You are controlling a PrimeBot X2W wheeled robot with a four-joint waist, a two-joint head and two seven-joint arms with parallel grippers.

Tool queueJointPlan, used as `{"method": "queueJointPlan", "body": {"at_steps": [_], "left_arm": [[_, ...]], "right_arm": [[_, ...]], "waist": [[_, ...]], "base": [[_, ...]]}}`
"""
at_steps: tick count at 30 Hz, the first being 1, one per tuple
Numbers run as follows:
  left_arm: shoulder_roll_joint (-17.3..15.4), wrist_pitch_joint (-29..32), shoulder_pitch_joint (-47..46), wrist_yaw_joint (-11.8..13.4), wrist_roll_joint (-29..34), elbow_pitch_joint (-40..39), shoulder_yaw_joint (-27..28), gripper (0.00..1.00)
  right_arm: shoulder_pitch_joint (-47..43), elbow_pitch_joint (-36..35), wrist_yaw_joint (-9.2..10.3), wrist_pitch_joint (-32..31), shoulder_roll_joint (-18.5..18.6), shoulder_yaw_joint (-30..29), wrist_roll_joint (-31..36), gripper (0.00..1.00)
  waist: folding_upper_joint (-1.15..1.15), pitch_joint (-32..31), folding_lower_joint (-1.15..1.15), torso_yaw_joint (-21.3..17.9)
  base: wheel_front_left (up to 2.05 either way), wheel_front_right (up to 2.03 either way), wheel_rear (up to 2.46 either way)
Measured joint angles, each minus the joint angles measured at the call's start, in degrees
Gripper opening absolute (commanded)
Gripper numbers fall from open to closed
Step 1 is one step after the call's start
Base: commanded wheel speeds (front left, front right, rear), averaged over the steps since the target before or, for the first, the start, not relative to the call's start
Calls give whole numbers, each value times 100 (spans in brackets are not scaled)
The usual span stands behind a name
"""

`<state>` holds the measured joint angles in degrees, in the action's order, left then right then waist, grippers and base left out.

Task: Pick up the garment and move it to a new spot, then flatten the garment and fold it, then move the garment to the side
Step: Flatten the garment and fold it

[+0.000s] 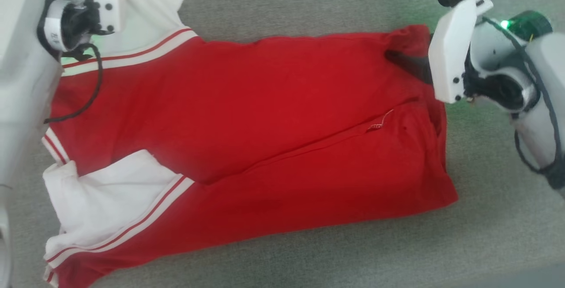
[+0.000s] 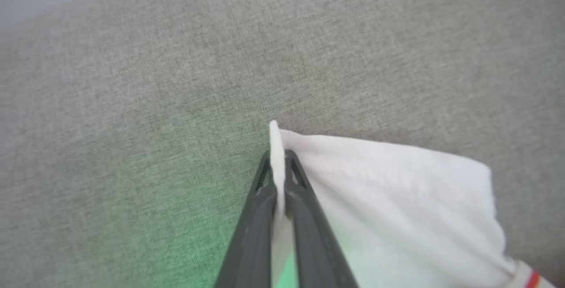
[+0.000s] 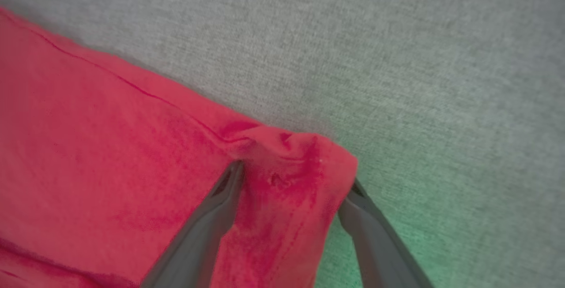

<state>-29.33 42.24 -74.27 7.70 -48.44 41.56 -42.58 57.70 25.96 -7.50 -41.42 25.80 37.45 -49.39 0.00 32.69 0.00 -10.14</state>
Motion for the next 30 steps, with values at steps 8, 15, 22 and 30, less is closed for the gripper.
{"method": "queueJointPlan", "body": {"at_steps": [8, 15, 22, 30], "left_arm": [[213, -148, -9, -145, -51, 185, -12, 0], [222, 57, -6, -201, -144, -55, -43, 0], [48, 287, 171, -155, -148, -818, -148, 0], [-415, 624, 749, 274, -133, -2261, -254, 0]], "right_arm": [[179, 219, 0, -130, 186, 155, -156, 0], [-60, 43, 0, 165, 487, 115, -250, 0], [-452, -527, 0, 286, 948, -97, -304, 0], [-1135, -1356, -1, 158, 1421, -553, -341, 0]], "waist": [[0, -173, 0, 213], [0, -522, 0, 461], [0, -915, 0, 752], [0, -1290, 0, 1047]], "base": [[0, 0, 0], [0, 0, 0], [0, 0, 0], [0, 0, 0]]}}
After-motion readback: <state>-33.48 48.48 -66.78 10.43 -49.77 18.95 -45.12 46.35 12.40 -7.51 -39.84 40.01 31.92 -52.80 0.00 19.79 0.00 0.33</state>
